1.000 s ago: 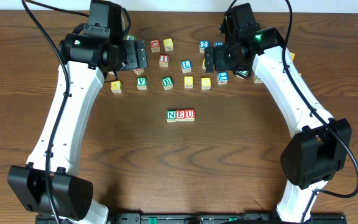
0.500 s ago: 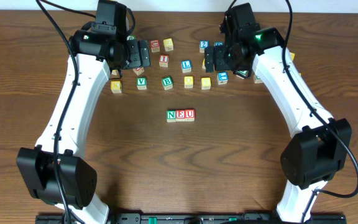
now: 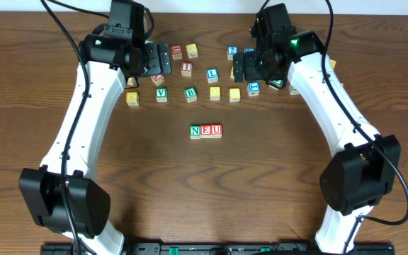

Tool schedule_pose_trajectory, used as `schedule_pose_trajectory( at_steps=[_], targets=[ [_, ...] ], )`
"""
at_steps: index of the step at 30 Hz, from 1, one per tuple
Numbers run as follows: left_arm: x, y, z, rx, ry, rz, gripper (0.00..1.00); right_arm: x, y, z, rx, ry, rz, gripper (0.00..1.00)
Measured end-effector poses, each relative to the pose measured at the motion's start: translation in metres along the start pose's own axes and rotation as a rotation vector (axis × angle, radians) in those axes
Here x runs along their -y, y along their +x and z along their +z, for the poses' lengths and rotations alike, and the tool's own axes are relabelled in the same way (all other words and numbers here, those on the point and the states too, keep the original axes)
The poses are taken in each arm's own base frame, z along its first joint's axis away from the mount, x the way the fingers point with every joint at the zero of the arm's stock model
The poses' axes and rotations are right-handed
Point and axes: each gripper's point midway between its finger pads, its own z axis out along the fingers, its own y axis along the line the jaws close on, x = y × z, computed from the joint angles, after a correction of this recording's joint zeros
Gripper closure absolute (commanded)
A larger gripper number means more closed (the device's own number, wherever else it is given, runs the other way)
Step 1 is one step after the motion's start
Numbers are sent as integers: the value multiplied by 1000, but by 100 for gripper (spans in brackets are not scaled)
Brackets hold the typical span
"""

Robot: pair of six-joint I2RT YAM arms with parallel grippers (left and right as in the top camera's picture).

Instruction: Spell out NEURIPS

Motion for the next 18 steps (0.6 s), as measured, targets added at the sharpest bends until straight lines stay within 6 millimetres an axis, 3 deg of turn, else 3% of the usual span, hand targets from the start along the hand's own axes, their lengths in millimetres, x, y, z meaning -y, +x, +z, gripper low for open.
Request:
schedule_pose_trajectory(
  at_steps=[14,18],
  targets=[
    [0,0,0,0,0,0,2,-1,-5,0,18,-4,0,1],
    [0,0,0,0,0,0,2,9,-8,-1,26,3,18,1]
  ],
)
